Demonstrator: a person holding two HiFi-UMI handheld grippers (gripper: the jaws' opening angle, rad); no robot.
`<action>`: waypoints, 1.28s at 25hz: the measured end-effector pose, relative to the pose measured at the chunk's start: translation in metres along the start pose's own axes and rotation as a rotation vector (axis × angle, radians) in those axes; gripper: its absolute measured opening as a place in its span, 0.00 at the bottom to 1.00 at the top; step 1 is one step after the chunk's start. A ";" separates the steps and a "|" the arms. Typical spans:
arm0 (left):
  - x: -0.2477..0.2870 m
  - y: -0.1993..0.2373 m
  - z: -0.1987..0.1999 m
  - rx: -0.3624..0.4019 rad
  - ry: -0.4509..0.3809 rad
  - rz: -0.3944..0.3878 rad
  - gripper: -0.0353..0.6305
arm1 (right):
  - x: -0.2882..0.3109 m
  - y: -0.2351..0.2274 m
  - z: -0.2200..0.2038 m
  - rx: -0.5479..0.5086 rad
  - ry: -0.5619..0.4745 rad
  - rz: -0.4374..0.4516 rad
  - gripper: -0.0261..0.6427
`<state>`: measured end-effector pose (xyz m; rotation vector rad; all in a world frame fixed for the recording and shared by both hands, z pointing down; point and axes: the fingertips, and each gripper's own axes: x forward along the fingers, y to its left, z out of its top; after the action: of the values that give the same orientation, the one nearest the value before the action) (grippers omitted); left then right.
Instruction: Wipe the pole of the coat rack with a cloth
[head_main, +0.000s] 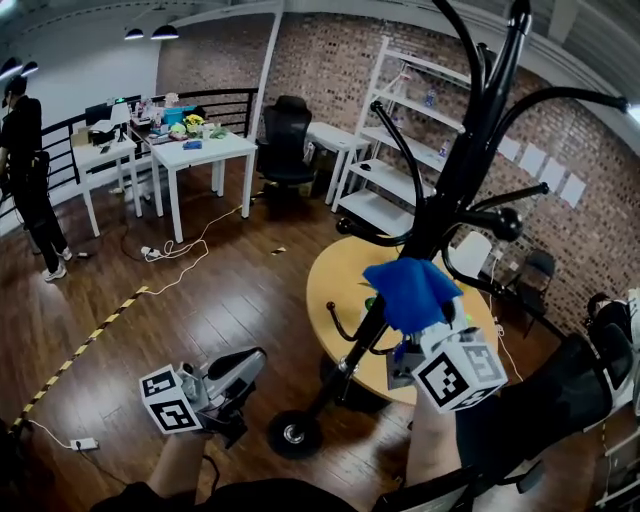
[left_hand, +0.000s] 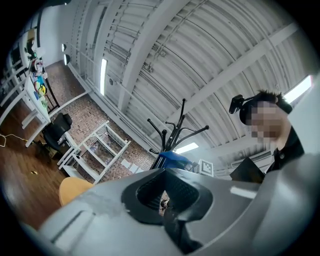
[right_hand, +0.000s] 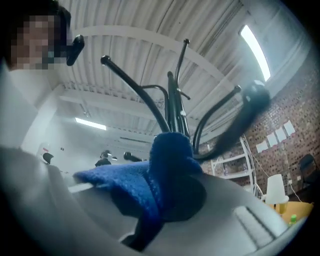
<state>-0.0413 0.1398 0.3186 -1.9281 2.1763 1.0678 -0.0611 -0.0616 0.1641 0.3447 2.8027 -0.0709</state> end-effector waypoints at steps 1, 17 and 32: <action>0.000 0.000 0.001 0.003 0.000 -0.001 0.06 | 0.004 0.001 0.018 -0.019 -0.033 0.002 0.08; 0.000 -0.003 0.013 0.046 -0.029 0.000 0.06 | -0.045 0.121 0.156 -0.224 -0.359 0.335 0.08; -0.006 -0.003 0.003 0.021 -0.001 0.025 0.06 | -0.001 -0.003 0.000 0.236 -0.080 0.077 0.08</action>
<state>-0.0381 0.1466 0.3179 -1.8968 2.2077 1.0451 -0.0612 -0.0645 0.1643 0.4932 2.7030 -0.3914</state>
